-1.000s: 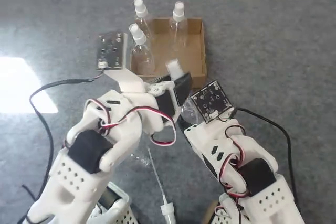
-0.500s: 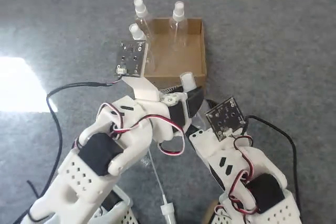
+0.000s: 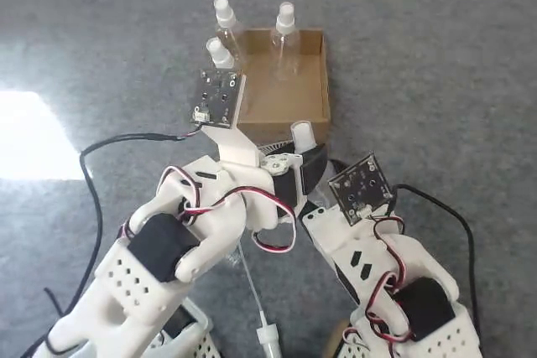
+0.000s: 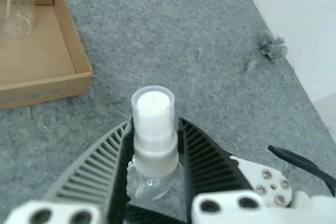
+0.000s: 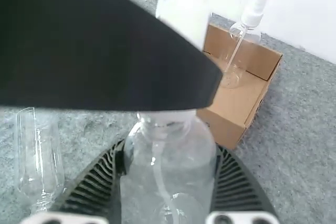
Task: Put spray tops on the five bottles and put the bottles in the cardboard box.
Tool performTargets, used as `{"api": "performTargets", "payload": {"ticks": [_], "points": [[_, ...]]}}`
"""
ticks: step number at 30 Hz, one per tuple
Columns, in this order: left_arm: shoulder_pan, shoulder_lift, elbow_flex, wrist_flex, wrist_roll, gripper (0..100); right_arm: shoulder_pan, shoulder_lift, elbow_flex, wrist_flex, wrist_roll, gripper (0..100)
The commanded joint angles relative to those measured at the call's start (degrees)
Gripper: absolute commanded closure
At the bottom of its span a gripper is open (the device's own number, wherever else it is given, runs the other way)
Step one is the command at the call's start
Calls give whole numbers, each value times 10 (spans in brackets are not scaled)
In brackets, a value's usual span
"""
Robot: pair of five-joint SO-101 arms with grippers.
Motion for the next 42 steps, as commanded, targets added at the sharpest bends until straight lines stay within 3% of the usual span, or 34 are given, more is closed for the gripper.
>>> {"api": "performTargets", "payload": {"ticks": [1, 5, 12, 20, 35, 42], "points": [[3, -10, 0, 4, -10, 989, -2, -16, -13, -4, 8, 930], [18, -10, 0, 4, -56, 988, -2, -16, -13, -4, 8, 930], [25, -10, 0, 4, -60, 986, -2, -16, -13, -4, 8, 930], [24, -11, 0, 39, -57, 829, 22, -16, -13, -9, 8, 930], [24, -11, -1, 40, -61, 835, 41, -16, 4, -36, 8, 930], [24, -11, -5, 83, -61, 702, 44, -16, 4, -37, 8, 930]]}}
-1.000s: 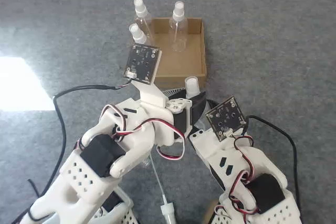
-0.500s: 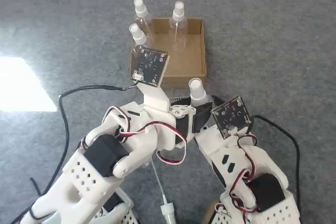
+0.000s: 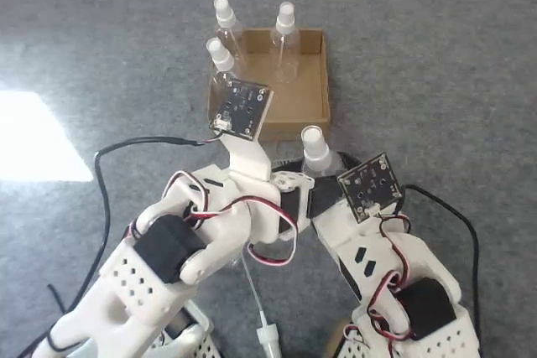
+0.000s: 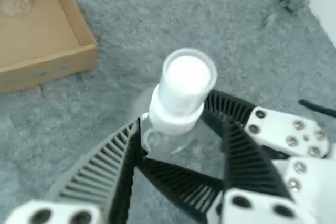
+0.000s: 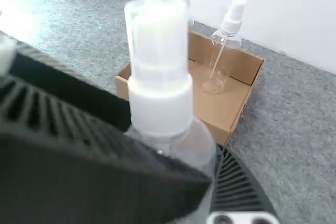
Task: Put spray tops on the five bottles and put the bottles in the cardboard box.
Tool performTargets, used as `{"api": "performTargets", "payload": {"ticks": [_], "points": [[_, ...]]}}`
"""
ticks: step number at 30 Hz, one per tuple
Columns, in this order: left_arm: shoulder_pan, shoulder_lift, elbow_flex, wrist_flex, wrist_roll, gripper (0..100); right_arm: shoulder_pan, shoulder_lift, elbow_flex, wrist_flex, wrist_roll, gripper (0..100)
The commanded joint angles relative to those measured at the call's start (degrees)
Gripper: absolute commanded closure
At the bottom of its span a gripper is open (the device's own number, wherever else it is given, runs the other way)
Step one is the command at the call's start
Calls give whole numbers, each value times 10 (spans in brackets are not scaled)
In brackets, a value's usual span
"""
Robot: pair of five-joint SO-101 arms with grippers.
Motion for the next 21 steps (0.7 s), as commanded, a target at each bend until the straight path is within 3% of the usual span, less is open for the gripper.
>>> {"api": "performTargets", "payload": {"ticks": [1, 11, 17, 21], "points": [[2, -12, -9, 15, -6, 692, 10, -9, -6, -16, 7, 930], [-8, -73, -4, 29, -7, 691, 11, -9, -6, -19, 4, 930], [-95, -169, 19, 33, -60, 691, 57, -9, -6, -36, 1, 930], [-125, -217, 80, -25, -76, 692, 60, -9, -6, -36, -18, 930]]}}
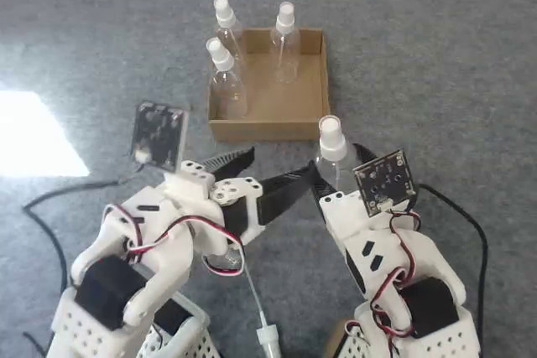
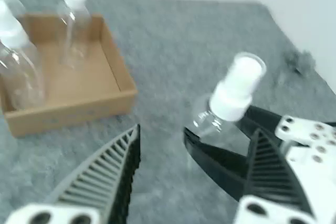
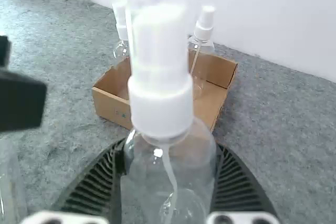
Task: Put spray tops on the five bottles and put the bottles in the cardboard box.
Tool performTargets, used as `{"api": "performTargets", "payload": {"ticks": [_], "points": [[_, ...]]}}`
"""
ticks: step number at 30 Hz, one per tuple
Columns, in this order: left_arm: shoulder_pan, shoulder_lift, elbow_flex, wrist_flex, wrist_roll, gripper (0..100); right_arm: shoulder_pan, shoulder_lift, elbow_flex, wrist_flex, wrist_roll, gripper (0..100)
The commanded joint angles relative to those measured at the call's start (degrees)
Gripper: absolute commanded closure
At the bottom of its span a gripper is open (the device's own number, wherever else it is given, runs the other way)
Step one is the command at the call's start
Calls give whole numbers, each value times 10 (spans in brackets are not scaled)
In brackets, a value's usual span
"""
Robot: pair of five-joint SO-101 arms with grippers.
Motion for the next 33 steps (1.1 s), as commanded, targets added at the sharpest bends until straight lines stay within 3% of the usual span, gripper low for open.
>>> {"api": "performTargets", "payload": {"ticks": [1, 10, 14, 16, 19, 23, 27, 33], "points": [[-17, -45, 35, -53, -10, 694, 12, -8, -6, -15, -18, 930], [-18, -183, 158, -190, -13, 951, 14, -8, 10, -50, -40, 930], [-25, -236, 213, -239, -14, 987, 14, -8, 19, -69, -41, 930], [-62, -258, 222, -247, -14, 987, 14, -8, 19, -72, -41, 930], [-135, -287, 225, -240, -13, 987, 14, -8, 19, -72, -41, 930], [-222, -322, 225, -154, -13, 987, 14, -8, 19, -73, -41, 930], [-274, -355, 256, -88, -13, 987, 12, -8, 18, -76, -42, 930], [-323, -352, 351, -81, -13, 987, 14, -8, 18, -109, -84, 930]]}}
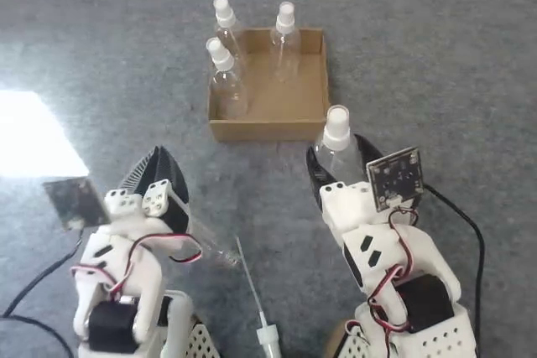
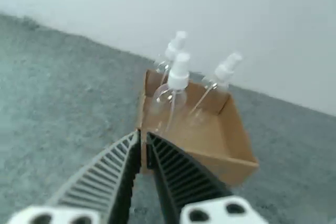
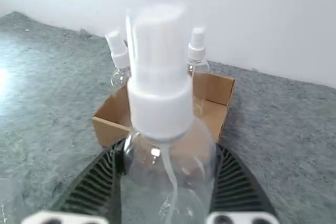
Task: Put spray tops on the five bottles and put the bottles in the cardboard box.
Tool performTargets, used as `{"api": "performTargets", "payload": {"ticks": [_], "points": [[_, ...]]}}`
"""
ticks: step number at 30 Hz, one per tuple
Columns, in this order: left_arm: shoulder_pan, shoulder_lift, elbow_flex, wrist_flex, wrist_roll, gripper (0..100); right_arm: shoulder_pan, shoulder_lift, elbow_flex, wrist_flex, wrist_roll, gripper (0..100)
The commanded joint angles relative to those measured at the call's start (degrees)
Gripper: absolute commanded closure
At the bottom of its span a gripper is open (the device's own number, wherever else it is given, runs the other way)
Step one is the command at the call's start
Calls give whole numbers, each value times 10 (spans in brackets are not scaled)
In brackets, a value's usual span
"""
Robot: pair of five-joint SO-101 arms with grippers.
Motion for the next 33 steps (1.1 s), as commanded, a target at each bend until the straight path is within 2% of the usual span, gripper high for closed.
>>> {"api": "performTargets", "payload": {"ticks": [1, 7, 15, 20, 33], "points": [[-14, -11, 27, 2, -7, 987, 7, -9, -10, -27, -28, 930], [-37, -11, 40, 4, -7, 987, 4, -9, -12, -29, -30, 930], [-64, -11, 40, 2, -7, 987, 6, 15, -13, -105, -33, 930], [-62, -11, 40, 2, -7, 987, 3, 121, -28, -173, -33, 930], [-64, -11, 40, 2, -7, 987, 4, 407, -185, -271, -33, 930]]}}
